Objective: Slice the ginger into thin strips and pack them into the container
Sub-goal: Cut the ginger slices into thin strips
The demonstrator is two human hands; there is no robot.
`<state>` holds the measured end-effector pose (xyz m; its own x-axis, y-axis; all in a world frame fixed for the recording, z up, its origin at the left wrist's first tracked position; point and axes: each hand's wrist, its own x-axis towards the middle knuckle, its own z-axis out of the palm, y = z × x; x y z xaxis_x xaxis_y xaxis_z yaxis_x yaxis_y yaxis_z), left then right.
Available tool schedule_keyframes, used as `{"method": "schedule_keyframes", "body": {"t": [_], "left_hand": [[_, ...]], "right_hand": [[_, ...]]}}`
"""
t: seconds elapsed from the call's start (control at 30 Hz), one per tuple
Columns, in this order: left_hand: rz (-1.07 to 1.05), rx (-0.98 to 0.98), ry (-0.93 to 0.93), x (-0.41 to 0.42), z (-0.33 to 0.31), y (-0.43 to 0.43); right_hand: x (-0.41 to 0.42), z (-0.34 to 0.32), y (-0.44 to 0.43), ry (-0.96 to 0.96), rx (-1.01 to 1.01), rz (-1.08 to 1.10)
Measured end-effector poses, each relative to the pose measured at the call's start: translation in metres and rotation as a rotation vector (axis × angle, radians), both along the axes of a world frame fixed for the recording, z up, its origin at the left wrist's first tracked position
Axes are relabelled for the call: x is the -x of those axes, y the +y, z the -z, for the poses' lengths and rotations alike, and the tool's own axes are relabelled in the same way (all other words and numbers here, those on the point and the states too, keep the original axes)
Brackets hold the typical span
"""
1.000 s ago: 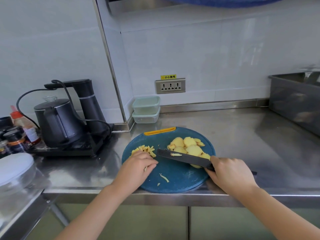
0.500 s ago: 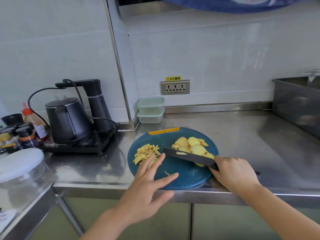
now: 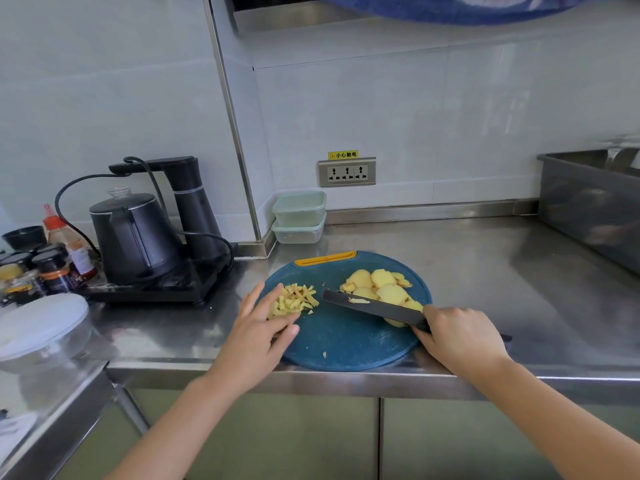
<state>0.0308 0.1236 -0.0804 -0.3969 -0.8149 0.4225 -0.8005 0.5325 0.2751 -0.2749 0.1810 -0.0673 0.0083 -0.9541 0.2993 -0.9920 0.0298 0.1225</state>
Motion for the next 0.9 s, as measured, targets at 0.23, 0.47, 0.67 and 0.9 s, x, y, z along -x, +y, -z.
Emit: {"method": "schedule_keyframes", "body": {"t": [0.23,0.47,0.67,0.9], "left_hand": [[0.220,-0.086,-0.113,0.018,-0.001,0.044],[0.063,0.057,-0.090,-0.006,-0.002,0.024],[-0.026,0.121,0.100,0.018,-0.050,0.025],[0.150,0.082,-0.326,0.065,-0.061,0.052]], "right_hand": [[-0.002,-0.006,0.002,-0.005,-0.030,-0.003],[-0.001,-0.020,0.005,-0.113,0.010,0.042],[-0.010,-0.050,0.012,0.064,0.034,-0.054],[-0.034,-0.064,0.022,0.243,0.033,-0.142]]}}
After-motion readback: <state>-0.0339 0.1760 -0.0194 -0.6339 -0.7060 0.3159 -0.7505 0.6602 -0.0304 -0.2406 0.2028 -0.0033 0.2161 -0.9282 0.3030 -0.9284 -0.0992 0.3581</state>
